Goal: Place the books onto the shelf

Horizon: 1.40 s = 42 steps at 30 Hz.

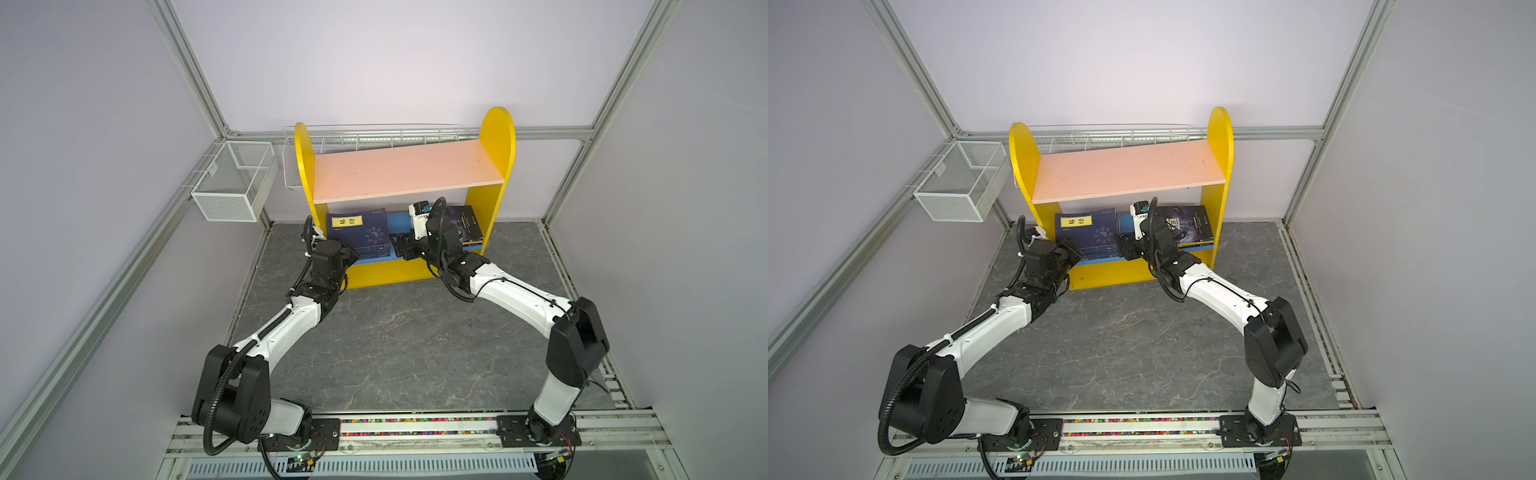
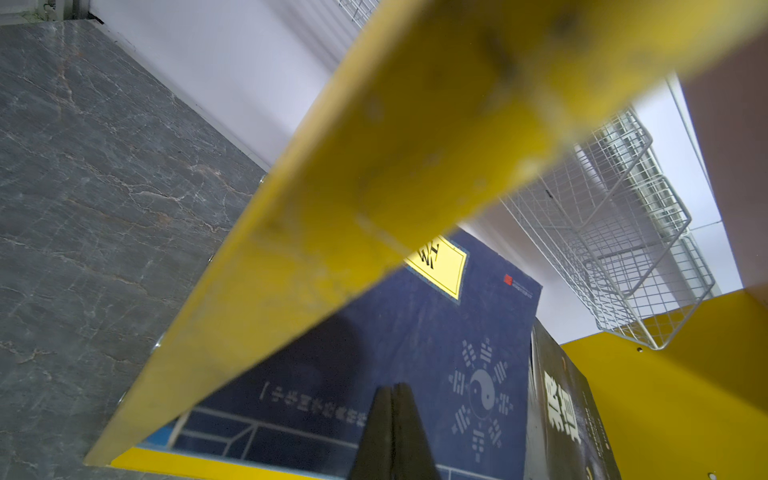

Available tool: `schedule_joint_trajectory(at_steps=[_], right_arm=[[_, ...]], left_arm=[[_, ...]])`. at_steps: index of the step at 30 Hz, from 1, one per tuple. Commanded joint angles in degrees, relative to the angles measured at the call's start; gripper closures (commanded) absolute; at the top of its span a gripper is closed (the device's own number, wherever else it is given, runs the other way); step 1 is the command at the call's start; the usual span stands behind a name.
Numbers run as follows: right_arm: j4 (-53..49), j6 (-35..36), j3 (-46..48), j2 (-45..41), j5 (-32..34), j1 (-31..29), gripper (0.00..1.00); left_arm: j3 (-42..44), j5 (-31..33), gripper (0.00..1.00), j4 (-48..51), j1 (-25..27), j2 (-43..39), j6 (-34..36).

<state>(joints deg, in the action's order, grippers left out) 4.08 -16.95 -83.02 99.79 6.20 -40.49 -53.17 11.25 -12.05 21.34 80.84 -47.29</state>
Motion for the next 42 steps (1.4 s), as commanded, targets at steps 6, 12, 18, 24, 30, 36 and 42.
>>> schedule_joint_trajectory(at_steps=[6,12,18,24,30,36,42], right_arm=[[0.15,8.89,8.16,-7.81,-0.52,-3.81,0.28],[-3.18,10.89,9.30,-8.61,-2.76,-6.51,0.31],[-6.65,7.47,5.16,-3.70,-7.73,-8.02,0.55],[-11.38,4.30,-3.02,4.24,-7.76,-8.71,0.86],[-23.77,3.27,-17.84,13.48,-7.38,-8.86,0.91],[-31.41,2.27,-28.01,19.78,-7.53,-8.89,0.90],[-33.56,2.45,-34.17,23.77,-7.81,-8.66,0.89]], left_arm=[[-4.32,-6.07,0.98,-0.49,-2.43,-1.53,1.89],[-2.91,-5.19,0.98,2.81,-1.16,-8.02,3.13],[2.01,-5.33,0.99,9.43,-0.59,-18.38,2.66],[10.46,-0.56,1.00,18.86,-0.50,-32.79,-0.38],[18.76,9.70,1.00,32.55,-0.60,-44.70,-7.88],[21.67,10.60,1.00,35.66,-0.58,-45.97,-10.99],[19.96,10.11,1.00,35.48,-0.60,-43.95,-9.54]])
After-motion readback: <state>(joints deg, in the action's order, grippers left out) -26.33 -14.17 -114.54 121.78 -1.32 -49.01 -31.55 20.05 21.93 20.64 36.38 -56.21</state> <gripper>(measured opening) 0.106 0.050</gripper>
